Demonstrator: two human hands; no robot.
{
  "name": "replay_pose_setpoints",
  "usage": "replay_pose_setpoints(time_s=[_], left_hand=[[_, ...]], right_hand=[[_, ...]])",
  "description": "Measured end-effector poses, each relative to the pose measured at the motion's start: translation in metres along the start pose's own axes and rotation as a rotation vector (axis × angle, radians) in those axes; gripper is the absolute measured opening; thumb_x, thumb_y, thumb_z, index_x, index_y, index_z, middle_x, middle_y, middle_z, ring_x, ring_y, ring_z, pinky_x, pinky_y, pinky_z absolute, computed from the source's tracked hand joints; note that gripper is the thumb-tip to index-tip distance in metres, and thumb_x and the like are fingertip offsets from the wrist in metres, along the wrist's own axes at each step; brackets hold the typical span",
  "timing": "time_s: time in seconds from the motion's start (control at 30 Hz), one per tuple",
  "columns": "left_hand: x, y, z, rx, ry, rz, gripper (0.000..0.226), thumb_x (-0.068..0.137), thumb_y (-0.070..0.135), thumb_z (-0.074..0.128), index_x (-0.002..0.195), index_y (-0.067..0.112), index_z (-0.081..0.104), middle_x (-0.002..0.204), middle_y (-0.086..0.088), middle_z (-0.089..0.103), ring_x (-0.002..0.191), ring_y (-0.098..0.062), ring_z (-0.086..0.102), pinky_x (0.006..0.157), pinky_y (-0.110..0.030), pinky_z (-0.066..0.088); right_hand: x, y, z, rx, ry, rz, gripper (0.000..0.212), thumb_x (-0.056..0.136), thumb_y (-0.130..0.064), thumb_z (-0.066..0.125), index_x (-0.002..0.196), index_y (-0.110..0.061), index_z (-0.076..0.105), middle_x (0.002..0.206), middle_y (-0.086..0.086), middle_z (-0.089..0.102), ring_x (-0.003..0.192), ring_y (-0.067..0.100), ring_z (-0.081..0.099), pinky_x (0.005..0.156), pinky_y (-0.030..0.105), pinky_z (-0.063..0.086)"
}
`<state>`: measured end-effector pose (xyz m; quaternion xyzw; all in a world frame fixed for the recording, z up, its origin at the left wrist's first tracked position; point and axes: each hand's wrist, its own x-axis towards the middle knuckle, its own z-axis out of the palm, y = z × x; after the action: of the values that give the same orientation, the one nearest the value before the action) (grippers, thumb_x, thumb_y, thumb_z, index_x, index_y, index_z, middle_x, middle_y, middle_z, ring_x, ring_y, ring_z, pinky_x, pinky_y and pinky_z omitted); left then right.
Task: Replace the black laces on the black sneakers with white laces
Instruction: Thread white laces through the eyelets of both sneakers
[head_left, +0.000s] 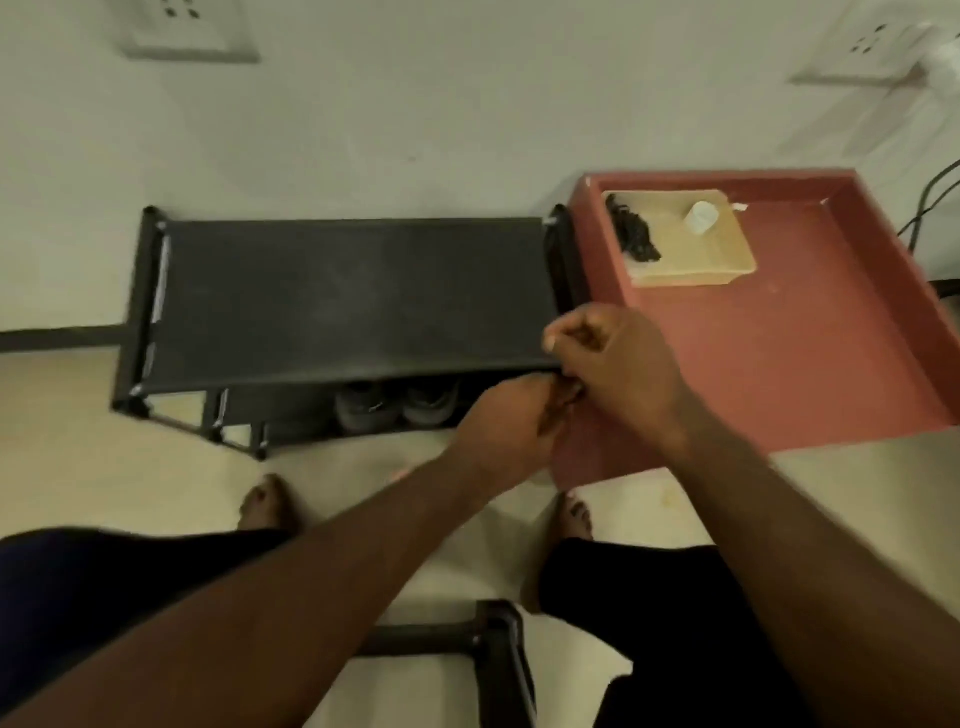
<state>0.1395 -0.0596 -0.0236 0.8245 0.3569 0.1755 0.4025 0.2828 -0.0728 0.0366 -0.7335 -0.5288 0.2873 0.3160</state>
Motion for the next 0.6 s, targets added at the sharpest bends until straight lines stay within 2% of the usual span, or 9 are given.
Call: replay_pose_setpoints(time_s=[0.1,0.17,0.27,0.3,0.37,0.47,0.6], left_hand=[[-0.068,-0.037,0.003,0.041,-0.108,-0.252,0.027,0.092,0.03,0.05,0.097,0.012,0.069,0.091,-0.009,0.071,0.085,-0.028,0.066,0.071,-0.035,0.049],[-0.103,-0.066,0.008,0.099,-0.176,-0.423,0.021,0.094,0.026,0.056,0.104,0.015,0.069,0.098,-0.008,0.07,0.092,-0.025,0.065,0.077,-0.033,0.051],[-0.133,-0.11,0.023,0.069,-0.206,-0.655,0.026,0.093,0.028,0.06,0.115,0.016,0.066,0.11,-0.008,0.067,0.101,-0.025,0.064,0.087,-0.035,0.052],[-0.138,-0.126,0.029,0.051,-0.208,-0.735,0.029,0.092,0.028,0.062,0.118,0.016,0.064,0.113,-0.008,0.066,0.103,-0.025,0.063,0.089,-0.035,0.052],[-0.142,-0.154,0.043,-0.005,-0.214,-0.85,0.037,0.09,0.028,0.066,0.124,0.014,0.06,0.119,-0.011,0.066,0.105,-0.028,0.064,0.091,-0.037,0.053],[-0.139,-0.189,0.064,-0.073,-0.242,-0.947,0.052,0.09,0.026,0.069,0.135,0.008,0.051,0.125,-0.015,0.064,0.112,-0.03,0.061,0.094,-0.035,0.048],[-0.12,-0.237,0.087,-0.009,-0.307,-1.003,0.07,0.087,0.031,0.073,0.144,0.009,0.039,0.134,-0.015,0.051,0.122,-0.032,0.052,0.099,-0.038,0.045]], right_hand=[[-0.04,0.004,0.055,-0.113,-0.356,0.065,0.005,0.088,-0.017,0.072,0.09,-0.017,0.076,0.079,-0.007,0.073,0.073,0.006,0.069,0.068,0.025,0.054],[-0.053,0.02,0.091,-0.247,-0.507,0.12,0.006,0.087,-0.023,0.072,0.09,-0.018,0.076,0.085,-0.007,0.073,0.081,0.009,0.068,0.075,0.03,0.054],[-0.059,0.049,0.136,-0.309,-0.593,0.222,0.013,0.087,-0.021,0.073,0.095,-0.011,0.075,0.103,0.007,0.073,0.088,0.016,0.064,0.071,0.024,0.048],[-0.059,0.061,0.151,-0.31,-0.62,0.263,0.015,0.087,-0.019,0.073,0.098,-0.009,0.074,0.113,0.01,0.071,0.095,0.018,0.064,0.07,0.022,0.044],[-0.056,0.086,0.176,-0.348,-0.664,0.337,0.023,0.088,-0.018,0.072,0.109,-0.008,0.071,0.128,0.01,0.064,0.117,0.022,0.059,0.08,0.02,0.042],[-0.044,0.128,0.209,-0.442,-0.732,0.404,0.041,0.093,-0.024,0.066,0.13,-0.008,0.06,0.134,0.011,0.059,0.123,0.026,0.055,0.098,0.031,0.044],[-0.019,0.181,0.246,-0.471,-0.726,0.486,0.06,0.093,-0.026,0.067,0.145,-0.008,0.044,0.141,0.017,0.052,0.129,0.033,0.051,0.105,0.039,0.043]])
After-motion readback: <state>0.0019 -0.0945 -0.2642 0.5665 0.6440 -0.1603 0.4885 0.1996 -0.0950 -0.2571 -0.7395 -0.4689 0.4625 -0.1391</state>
